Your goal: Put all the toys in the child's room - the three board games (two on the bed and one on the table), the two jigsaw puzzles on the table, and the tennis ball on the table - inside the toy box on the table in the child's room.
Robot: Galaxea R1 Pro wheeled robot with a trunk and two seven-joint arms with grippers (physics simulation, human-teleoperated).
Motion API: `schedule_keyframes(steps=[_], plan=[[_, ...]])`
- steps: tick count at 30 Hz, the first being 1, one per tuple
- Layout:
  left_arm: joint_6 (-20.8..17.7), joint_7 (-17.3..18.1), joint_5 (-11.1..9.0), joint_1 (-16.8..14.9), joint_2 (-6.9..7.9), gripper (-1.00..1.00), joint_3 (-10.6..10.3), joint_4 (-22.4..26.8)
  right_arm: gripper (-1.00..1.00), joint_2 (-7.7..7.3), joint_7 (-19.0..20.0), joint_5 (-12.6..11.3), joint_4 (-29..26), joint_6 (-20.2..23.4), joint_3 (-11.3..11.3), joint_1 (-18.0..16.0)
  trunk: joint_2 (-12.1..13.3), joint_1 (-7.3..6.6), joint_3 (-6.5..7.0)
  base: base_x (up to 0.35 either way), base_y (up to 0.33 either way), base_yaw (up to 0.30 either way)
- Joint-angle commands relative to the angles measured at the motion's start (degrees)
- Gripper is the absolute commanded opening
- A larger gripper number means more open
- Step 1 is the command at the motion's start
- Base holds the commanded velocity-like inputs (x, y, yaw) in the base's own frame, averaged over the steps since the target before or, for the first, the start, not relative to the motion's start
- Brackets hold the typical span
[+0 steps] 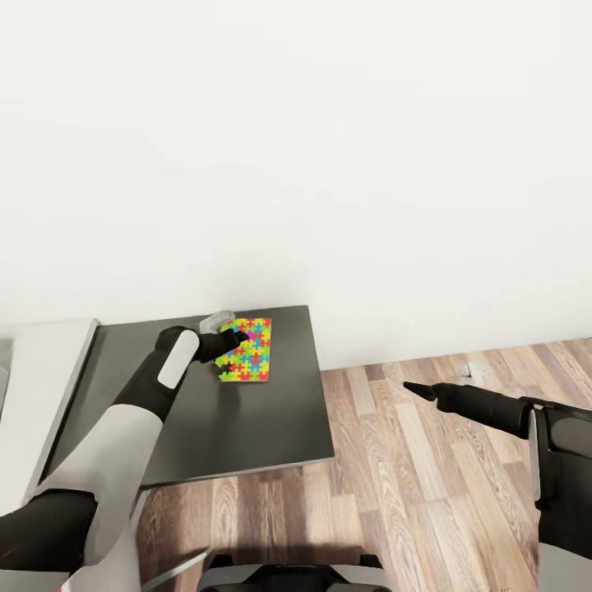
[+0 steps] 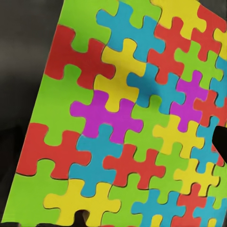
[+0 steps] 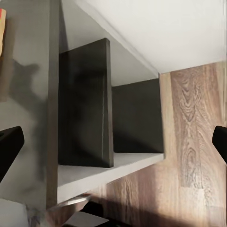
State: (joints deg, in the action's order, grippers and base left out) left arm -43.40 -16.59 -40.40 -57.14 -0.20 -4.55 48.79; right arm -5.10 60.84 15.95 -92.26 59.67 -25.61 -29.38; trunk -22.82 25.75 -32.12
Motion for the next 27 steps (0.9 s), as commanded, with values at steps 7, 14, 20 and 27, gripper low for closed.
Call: schedule_keyframes(steps=[7, 14, 20, 27], plan=[[-0.1, -0.5, -0.6, 0.0, 0.02, 1.0, -0.1, 0.1, 1.0, 0.01, 0.6, 0.6, -0.1, 0.3, 0.0, -0.1, -0.1, 0.03, -0.08, 0.0, 0.0, -0.276], [-0.1, -0.5, -0.6, 0.0, 0.02, 1.0, -0.1, 0.1, 1.0, 0.02, 0.6, 0.6, -0.1, 0.3, 0.1, 0.0, -0.1, 0.03, -0.08, 0.0, 0.0, -0.28], [-0.1, -0.5, -0.6, 0.1, 0.02, 1.0, -0.1, 0.1, 1.0, 0.05, 0.6, 0.6, 0.0, 0.3, 0.1, 0.0, -0.1, 0.03, -0.08, 0.0, 0.0, -0.281], [-0.1, -0.5, -0.6, 0.2, 0.02, 1.0, -0.1, 0.1, 1.0, 0.04, 0.6, 0.6, 0.0, 0.3, 0.1, 0.0, -0.1, 0.03, -0.08, 0.0, 0.0, -0.2]])
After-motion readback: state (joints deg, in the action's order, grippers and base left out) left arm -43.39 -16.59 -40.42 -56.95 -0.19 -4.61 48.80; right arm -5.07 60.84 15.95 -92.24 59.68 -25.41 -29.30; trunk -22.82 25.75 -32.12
